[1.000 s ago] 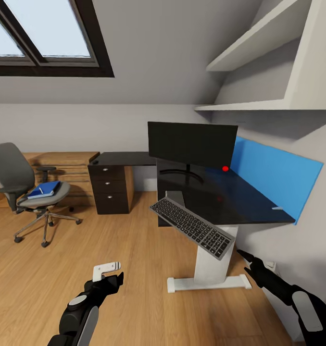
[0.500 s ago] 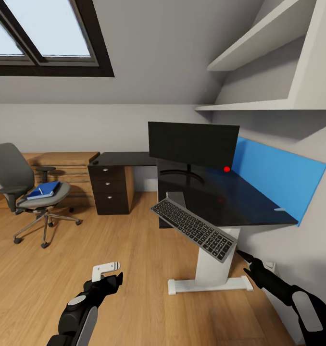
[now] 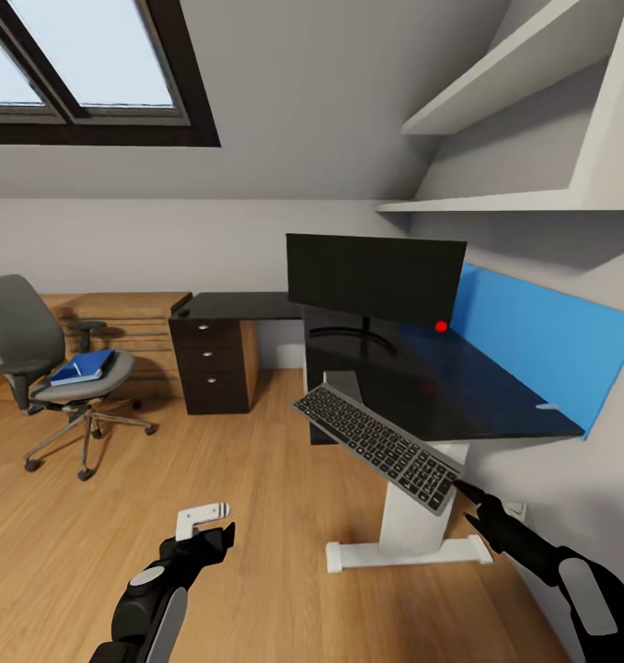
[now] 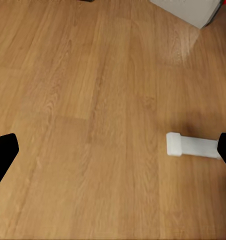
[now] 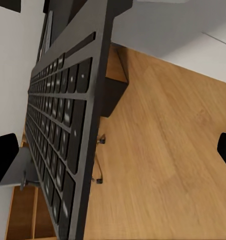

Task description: In the bedroom, organize the workspace by keeping the computer under the desk, ensuring the monitor is on the desk, placing the keyboard on the desk next to the monitor, placing the mouse on the desk next to the keyboard, moving the folder from the swivel chair onto the desk next to the mouse, stacking the notebook on top of the folder with the pen on top of the notebook, and positioning the swivel chair next to the desk.

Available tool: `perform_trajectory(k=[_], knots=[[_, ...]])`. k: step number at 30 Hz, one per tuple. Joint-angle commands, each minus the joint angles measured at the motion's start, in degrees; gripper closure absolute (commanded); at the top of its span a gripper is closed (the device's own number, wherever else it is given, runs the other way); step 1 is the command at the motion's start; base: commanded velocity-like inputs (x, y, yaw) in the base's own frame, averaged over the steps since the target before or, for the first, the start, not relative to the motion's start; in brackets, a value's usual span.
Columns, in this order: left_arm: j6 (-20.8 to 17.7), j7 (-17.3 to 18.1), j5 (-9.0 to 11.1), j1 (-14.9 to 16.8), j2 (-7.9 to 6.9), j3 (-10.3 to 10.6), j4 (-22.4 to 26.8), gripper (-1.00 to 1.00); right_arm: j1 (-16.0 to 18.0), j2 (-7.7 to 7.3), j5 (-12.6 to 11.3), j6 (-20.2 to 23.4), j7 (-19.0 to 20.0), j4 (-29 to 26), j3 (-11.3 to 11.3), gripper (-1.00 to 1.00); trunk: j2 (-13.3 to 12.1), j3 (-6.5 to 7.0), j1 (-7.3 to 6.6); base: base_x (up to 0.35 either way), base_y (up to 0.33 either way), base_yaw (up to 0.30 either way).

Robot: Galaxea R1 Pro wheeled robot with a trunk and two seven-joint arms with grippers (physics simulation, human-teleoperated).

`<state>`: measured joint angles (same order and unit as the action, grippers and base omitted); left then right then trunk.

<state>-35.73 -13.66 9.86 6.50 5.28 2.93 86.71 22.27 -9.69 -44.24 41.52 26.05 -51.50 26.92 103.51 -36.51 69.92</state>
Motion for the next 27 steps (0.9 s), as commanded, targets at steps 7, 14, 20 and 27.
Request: perform_trajectory(k=[7, 14, 20, 27], knots=[[-0.14, -0.57, 0.6, 0.07, 0.07, 0.06, 0.04, -1.0, 0.05, 0.1, -0.05, 0.41, 0.07, -0.01, 0.09, -1.0, 0.03, -0.06, 0.01, 0.069, 0.065, 0.0], [-0.15, -0.55, 0.65, 0.07, 0.08, 0.06, 0.04, -1.0, 0.05, 0.11, -0.05, 0.4, 0.13, -0.01, 0.06, -1.0, 0.03, -0.06, 0.01, 0.044, 0.139, 0.0], [-0.21, -0.57, 0.68, 0.07, 0.08, 0.06, 0.04, -1.0, 0.05, 0.11, -0.04, 0.4, 0.08, -0.01, 0.06, -1.0, 0.03, -0.06, 0.01, 0.011, 0.029, 0.0], [-0.22, -0.57, 0.69, 0.07, 0.08, 0.06, -0.04, -1.0, 0.05, 0.11, -0.03, 0.39, 0.09, -0.01, 0.06, -1.0, 0.03, -0.06, 0.01, 0.002, 0.004, 0.0]])
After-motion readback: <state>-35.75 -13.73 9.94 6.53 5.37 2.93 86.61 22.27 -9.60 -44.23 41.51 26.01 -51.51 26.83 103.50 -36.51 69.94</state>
